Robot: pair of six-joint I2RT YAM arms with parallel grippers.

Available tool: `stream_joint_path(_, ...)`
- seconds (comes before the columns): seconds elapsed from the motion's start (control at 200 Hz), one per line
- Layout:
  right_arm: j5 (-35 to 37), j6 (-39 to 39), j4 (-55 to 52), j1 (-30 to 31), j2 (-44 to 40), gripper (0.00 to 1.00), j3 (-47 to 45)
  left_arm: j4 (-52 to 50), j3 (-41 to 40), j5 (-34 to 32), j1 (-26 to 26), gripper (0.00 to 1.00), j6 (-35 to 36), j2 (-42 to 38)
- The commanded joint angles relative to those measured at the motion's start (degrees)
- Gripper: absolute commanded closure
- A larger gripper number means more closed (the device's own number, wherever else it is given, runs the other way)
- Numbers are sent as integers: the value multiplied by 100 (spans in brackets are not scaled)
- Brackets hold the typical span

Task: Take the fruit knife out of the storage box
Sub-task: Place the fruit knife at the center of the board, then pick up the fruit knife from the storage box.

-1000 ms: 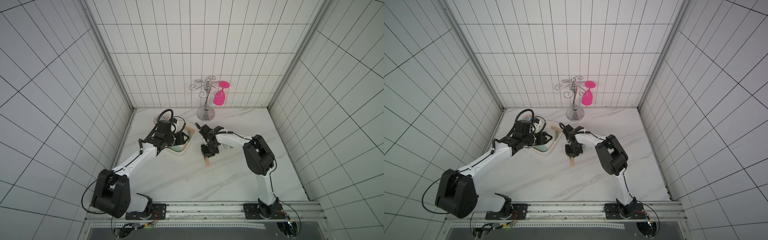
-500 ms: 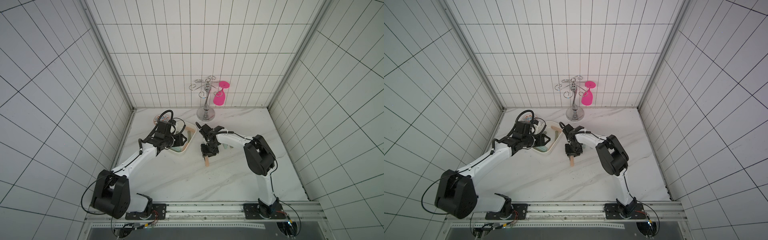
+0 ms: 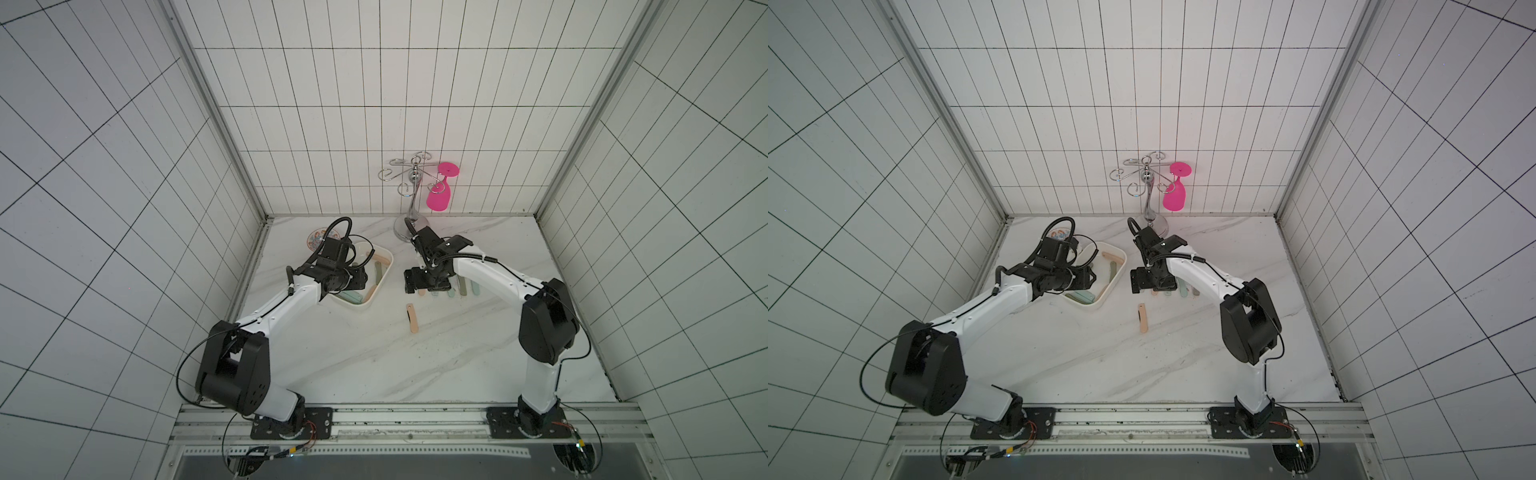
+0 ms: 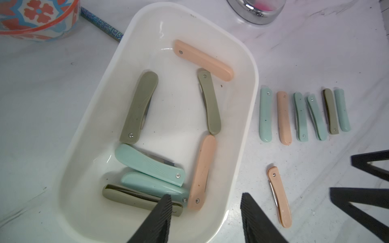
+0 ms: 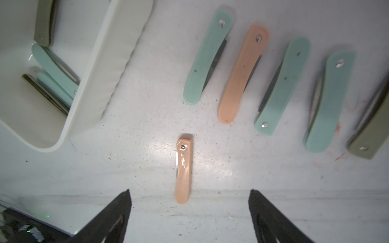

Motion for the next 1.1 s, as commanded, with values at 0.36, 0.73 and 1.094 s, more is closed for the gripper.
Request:
stream_joint_path(0.36, -816, -404, -303, -358, -361, 1, 698, 249, 695, -1908, -321, 41, 250, 1460)
stream_joint_path(0.73, -1036, -516, -303, -564, -442, 1, 618, 96, 1391, -2300, -286, 40, 207, 2449)
stream_joint_path(1.094, -1211, -582, -303, -729, -478, 1, 444, 140, 1434, -2675, -111, 40, 147, 2671)
